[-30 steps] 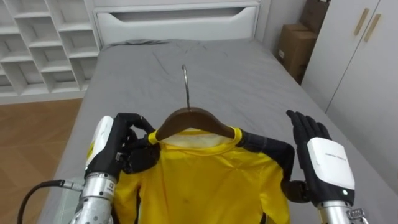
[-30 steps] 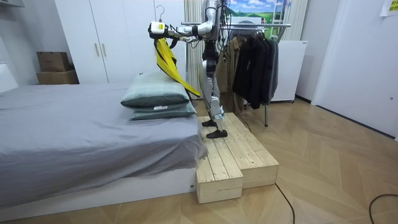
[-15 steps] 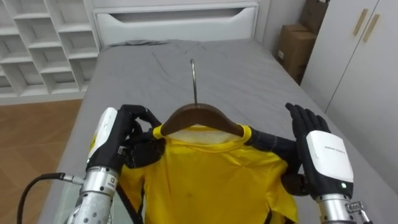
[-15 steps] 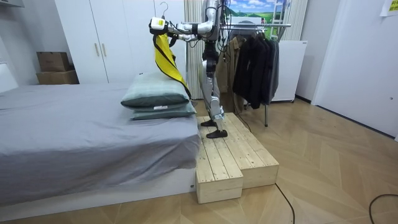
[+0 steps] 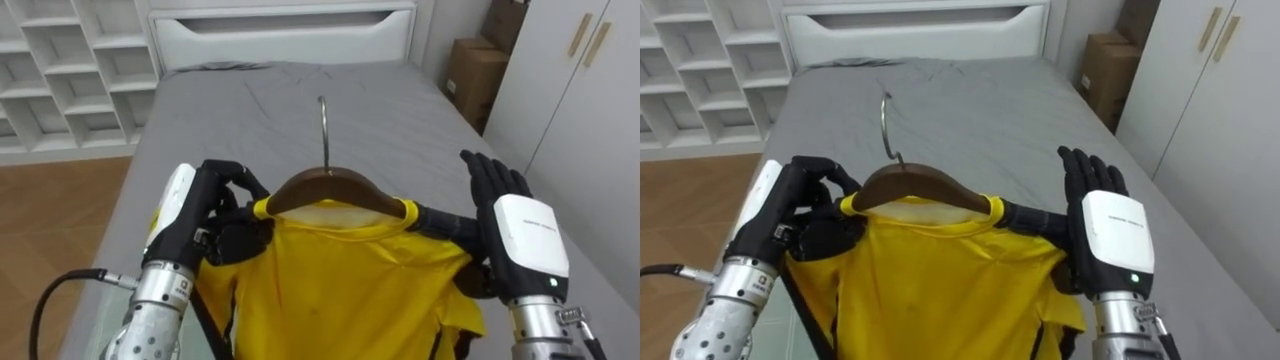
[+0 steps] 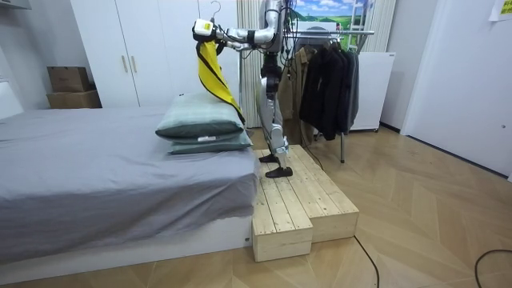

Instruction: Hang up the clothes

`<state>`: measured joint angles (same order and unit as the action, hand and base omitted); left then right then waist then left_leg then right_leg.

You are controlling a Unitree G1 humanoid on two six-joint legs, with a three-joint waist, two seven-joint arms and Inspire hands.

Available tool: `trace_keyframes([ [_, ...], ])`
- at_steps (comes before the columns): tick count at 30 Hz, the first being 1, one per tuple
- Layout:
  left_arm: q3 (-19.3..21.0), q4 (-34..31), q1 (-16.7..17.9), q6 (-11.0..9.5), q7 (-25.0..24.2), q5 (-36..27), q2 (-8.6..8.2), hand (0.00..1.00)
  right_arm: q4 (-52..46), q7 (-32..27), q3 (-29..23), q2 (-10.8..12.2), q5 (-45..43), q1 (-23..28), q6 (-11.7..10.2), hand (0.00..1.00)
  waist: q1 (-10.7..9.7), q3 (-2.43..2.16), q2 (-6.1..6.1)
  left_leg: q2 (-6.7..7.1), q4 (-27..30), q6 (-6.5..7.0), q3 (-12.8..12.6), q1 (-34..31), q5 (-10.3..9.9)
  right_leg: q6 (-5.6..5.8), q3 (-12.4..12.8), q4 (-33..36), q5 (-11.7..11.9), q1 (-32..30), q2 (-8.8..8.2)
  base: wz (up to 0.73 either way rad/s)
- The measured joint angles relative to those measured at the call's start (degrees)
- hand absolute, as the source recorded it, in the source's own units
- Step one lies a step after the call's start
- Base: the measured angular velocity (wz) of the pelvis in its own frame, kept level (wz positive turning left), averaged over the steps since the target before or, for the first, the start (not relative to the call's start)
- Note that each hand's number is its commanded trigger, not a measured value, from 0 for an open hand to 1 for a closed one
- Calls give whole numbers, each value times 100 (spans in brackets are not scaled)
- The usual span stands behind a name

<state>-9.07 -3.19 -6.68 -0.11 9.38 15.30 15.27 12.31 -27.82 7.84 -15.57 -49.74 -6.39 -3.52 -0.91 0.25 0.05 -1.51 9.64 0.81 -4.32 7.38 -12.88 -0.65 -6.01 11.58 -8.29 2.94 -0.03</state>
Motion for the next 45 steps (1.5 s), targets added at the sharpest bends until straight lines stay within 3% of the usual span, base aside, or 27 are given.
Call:
trace_keyframes([
  [12, -6, 1, -65, 0, 46, -5, 8, 100, 39, -343, 277, -57, 2, -57, -8, 0, 293, 21, -9, 2, -11, 0, 46, -8, 0, 0, -25, -55, 0, 29, 4, 2],
  [17, -7, 0, -65, 4, 134, -4, 72, 100, 121, -456, 493, -59, 4, -160, 21, 0, 303, 46, 16, 6, -10, 0, 57, -23, 0, -1, -50, -105, 1, 47, 2, 2],
  [22, -10, -1, -65, 87, 133, 23, 114, 100, 122, -467, 680, -55, -5, -168, 208, 0, 315, 46, 18, 6, -11, -1, 60, -81, 1, -1, -50, -112, 0, -9, 4, 1],
  [40, -70, -9, -65, 126, 140, 51, 159, 100, 147, -622, 920, -84, -10, -169, 227, 0, 416, 28, -12, -1, -15, -1, 298, -78, 1, 0, -146, -102, 0, -4, 14, 1],
  [45, -143, -9, -65, 137, 147, 52, 269, 100, 303, -711, 1084, -87, -9, -170, 226, 0, 443, 21, -25, -10, -14, -1, 362, -81, 1, 0, -202, -93, 0, 2, 19, 4],
])
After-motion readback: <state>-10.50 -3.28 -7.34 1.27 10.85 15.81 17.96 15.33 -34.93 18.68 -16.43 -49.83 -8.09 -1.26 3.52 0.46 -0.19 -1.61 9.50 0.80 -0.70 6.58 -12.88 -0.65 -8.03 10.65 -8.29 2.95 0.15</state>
